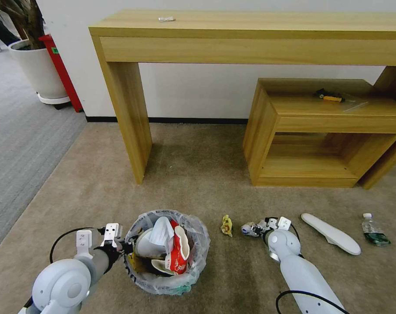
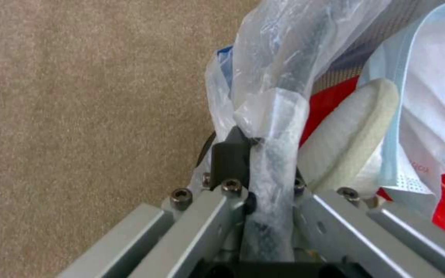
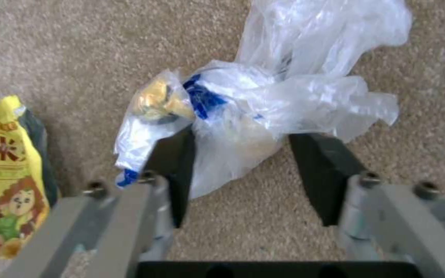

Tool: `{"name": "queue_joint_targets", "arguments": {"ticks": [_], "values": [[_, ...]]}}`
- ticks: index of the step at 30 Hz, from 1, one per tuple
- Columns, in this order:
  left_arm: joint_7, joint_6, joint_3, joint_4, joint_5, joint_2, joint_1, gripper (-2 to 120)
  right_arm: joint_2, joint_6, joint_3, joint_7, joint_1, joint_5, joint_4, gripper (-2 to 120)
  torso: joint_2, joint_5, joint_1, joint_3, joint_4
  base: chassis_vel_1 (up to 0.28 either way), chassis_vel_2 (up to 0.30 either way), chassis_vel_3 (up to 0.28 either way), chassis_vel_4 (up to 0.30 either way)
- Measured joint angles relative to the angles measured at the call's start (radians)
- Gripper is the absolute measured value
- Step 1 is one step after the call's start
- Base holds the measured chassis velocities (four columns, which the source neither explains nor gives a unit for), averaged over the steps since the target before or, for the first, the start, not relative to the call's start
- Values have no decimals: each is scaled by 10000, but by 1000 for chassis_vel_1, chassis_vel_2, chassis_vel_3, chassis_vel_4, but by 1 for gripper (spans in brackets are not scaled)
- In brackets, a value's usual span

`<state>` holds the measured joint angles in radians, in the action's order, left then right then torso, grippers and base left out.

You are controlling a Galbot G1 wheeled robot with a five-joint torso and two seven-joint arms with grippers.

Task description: Pick up the trash bin and place the garbage on the floor into it.

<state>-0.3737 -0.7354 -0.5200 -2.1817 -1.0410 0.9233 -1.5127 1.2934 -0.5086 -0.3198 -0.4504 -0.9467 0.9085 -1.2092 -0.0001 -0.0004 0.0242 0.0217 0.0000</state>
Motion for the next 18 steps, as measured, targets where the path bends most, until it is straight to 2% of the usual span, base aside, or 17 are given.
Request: {"name": "queue_joint_targets", "arguments": {"ticks": [1, 5, 6, 8, 9, 11, 13, 15, 16, 18], "values": [[0, 0, 0, 0, 0, 0, 0, 0, 0, 0, 0, 0, 0, 0, 0, 43, 0, 0, 0, 0, 0, 0, 0, 0, 0], [131, 0, 24, 10, 35, -45, 50, 0, -34, 352, 54, 641, -63, -1588, 172, 25, 1, 0, 0, 0, -1, 0, 0, 0, 0], [131, 0, 24, 10, 35, -45, 50, 0, -34, 352, 54, 641, -63, -1588, 172, 25, 1, 0, 0, 0, -1, 0, 0, 0, 0], [137, 0, 43, 10, 37, -46, 87, 0, -100, 357, 58, 712, -166, -1754, -70, 14, 1, 1, -1, 0, -2, 0, 0, 0, 0], [137, 0, 43, 10, 37, -46, 87, 0, -100, 357, 58, 712, -166, -1754, -70, 14, 1, 1, -1, 0, -2, 0, 0, 0, 0], [146, 0, 43, 9, 36, -39, 95, 0, -197, 259, -3, 690, -304, -1698, -615, 4, 1, 1, 0, 0, 0, 0, 0, 0, 0], [155, 0, 35, 3, 36, -35, 90, 0, -309, 201, -57, 659, -421, -1654, -1047, 0, 1, 0, 0, 0, 0, 0, 0, 0, 0], [167, 0, 22, -13, 38, -24, 70, 0, -533, 27, -140, 590, -642, -1433, -1909, 0, 1, 2, 0, 1, -2, 0, 0, 0, 0], [167, 0, 22, -13, 38, -24, 70, 0, -533, 27, -140, 590, -642, -1433, -1909, 0, 1, 2, 0, 1, -2, 0, 0, 0, 0], [172, 0, 16, -35, 39, -11, 75, 0, -868, -116, -164, 507, -857, -1067, -3125, 0, 1, -1, 0, 0, -3, 0, 0, 0, 0]]}}
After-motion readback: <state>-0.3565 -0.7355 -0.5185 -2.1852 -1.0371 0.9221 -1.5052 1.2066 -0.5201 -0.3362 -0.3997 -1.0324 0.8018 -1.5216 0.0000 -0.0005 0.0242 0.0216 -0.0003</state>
